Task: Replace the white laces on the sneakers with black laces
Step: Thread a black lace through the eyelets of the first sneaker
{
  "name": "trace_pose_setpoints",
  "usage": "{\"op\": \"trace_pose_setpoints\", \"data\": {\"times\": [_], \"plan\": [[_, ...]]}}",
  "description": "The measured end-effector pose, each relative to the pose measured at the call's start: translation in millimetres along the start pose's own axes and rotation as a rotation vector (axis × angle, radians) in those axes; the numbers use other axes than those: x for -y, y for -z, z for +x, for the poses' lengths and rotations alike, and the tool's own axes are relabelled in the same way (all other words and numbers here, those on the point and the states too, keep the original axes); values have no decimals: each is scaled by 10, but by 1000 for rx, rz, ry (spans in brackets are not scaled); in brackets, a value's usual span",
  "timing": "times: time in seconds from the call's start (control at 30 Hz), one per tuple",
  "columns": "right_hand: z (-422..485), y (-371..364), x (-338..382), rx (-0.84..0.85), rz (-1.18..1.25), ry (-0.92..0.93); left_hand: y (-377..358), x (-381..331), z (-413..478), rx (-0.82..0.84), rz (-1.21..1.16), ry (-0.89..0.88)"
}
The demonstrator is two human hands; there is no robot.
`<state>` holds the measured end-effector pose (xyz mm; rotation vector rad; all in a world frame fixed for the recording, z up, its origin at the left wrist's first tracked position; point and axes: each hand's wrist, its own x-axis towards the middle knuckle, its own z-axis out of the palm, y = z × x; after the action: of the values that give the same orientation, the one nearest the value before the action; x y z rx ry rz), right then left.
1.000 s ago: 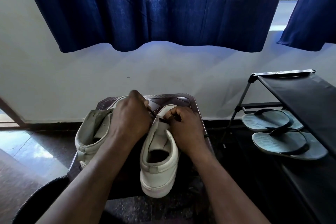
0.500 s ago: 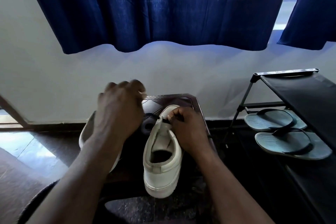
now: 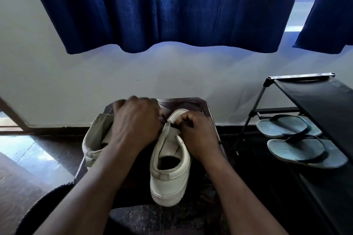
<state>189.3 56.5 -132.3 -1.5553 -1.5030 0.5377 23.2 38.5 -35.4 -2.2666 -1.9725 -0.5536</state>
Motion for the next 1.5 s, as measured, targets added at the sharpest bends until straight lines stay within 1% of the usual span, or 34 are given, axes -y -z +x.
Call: {"op": "trace_pose_setpoints", "data": {"times": [0.03,0.13,0.17,0.2,0.23,0.27,0.37,0.47,0.53,0.6,0.77,0.8,0.83,0.93,1.0,1.03,1.07,1.13,1.23,1.3,1.37,1.4,1.5], "plan": [[-7,4,0,-4,3,0,67,20,20,-85,-121,62],[-22,26,12,-3,12,-5,368,185,123,-320,-550,372],[-24,33,19,3,3,-5,440,260,141,-393,-607,444],[-25,40,26,9,-5,-4,476,331,149,-431,-587,467],[-23,46,31,12,-10,-5,471,387,154,-432,-513,446],[-20,49,33,16,-14,-3,442,409,149,-396,-413,398],[-9,35,17,8,-33,13,259,271,70,-240,-164,203],[4,17,14,-3,-27,7,74,68,-22,-99,1,-45],[4,13,18,-4,-20,3,-32,-13,-72,-8,61,-121],[0,17,20,-9,-21,0,-95,-22,-85,64,93,-106],[3,12,8,-11,-23,-2,-108,-13,-70,62,153,-86],[0,13,6,-7,-15,-5,-64,-9,-48,28,159,-64],[-4,19,9,-4,-5,-10,0,18,-17,-41,156,-17],[-16,39,12,-6,-7,-9,275,265,100,-255,42,233],[-23,42,8,-8,-10,0,403,427,115,-353,-70,305],[-22,43,7,-8,-10,-3,409,453,98,-363,-84,313],[-17,37,6,-4,-7,-8,377,440,80,-340,-70,300],[-6,17,1,4,-10,-7,257,357,42,-264,-34,204],[12,-2,2,1,-10,-12,60,181,6,-100,7,-65],[13,0,2,2,5,-22,-66,84,-31,22,69,-171],[5,5,14,6,10,-28,-151,49,-66,84,92,-171],[3,6,15,6,11,-30,-170,39,-76,86,89,-154],[-6,14,19,6,12,-25,-132,23,-69,28,132,-118]]}}
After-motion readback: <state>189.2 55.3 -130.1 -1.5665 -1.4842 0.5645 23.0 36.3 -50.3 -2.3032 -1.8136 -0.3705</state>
